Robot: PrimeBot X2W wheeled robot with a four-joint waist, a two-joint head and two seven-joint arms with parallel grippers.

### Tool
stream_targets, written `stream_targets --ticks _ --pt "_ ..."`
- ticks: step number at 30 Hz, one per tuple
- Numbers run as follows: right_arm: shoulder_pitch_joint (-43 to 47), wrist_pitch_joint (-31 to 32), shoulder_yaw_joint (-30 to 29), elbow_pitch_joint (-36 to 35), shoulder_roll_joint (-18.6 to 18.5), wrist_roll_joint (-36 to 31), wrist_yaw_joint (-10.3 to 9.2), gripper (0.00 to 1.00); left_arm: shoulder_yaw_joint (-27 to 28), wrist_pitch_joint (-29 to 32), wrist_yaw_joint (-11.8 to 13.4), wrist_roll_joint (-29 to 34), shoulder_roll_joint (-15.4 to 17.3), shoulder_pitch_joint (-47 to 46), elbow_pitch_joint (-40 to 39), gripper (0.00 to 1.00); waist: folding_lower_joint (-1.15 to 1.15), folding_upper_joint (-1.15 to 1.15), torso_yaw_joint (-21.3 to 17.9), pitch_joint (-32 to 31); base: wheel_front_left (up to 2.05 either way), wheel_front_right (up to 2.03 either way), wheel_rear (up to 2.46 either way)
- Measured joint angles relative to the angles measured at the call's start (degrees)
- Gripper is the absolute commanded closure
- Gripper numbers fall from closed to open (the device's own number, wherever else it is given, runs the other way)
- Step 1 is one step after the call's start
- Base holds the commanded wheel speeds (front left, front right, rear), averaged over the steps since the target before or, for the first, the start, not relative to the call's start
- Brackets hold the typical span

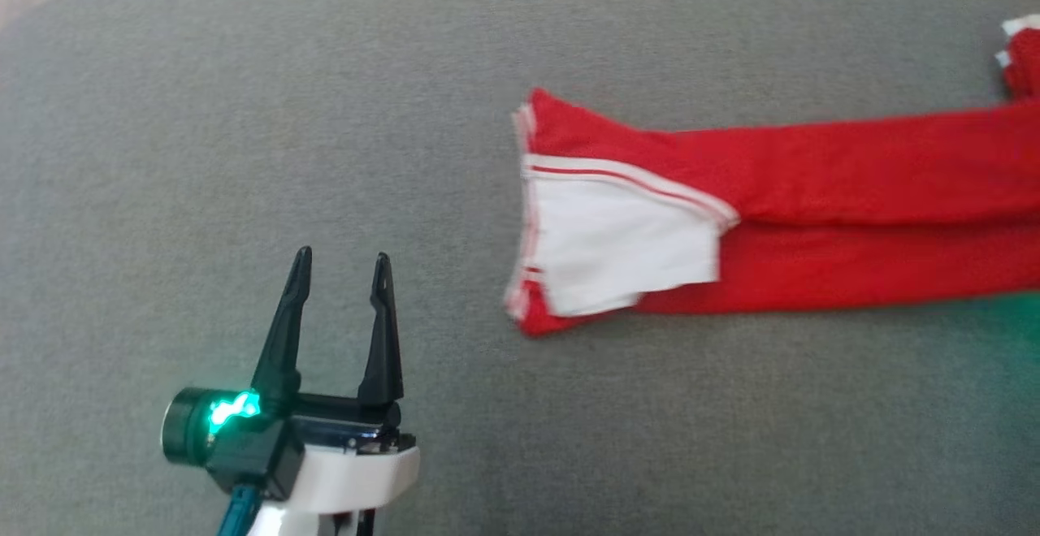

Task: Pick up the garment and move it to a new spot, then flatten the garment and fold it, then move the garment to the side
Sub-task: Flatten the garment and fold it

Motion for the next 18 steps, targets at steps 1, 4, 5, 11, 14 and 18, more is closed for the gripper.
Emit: stream_targets --ticks 1,4,5,11,14,18 --pt "-0.4 1.3 -1.1 -2.3 -0.1 2.1 0.0 1.0 0.1 0.0 -0.1 0.0 0.0 0.0 0.1 0.0 0.0 0.0 -0.3 0.0 0.0 0.0 0.0" --pt "-1.1 5.9 -1.4 -12.0 0.9 5.9 0.0 1.0 0.7 0.0 -0.8 0.1 -0.1 -0.1 0.4 0.0 0.0 0.0 -1.1 0.1 0.0 0.0 0.0" --pt "-1.1 7.4 -1.5 -15.3 1.7 7.1 0.0 1.0 0.8 0.0 -0.9 0.1 -0.1 -0.1 0.5 0.0 0.0 0.0 -1.3 0.2 0.0 0.0 0.0" --pt "-0.9 16.0 -0.8 -31.7 9.8 10.4 0.0 1.0 0.5 0.0 -1.0 -0.1 -0.1 -0.3 1.3 0.0 0.0 0.0 -1.4 1.1 0.0 0.0 0.0" --pt "-0.1 19.6 1.5 -35.9 15.2 9.7 0.0 1.0 -0.8 0.0 -0.9 -0.7 -0.1 -0.6 1.5 0.0 0.0 0.0 -0.5 1.5 0.0 0.0 0.0" --pt "0.3 22.6 5.6 -38.3 20.6 4.5 0.0 1.0 -1.7 0.0 -0.9 -1.7 -0.1 -1.6 1.7 0.0 0.0 0.0 1.1 2.2 0.0 0.0 0.0"
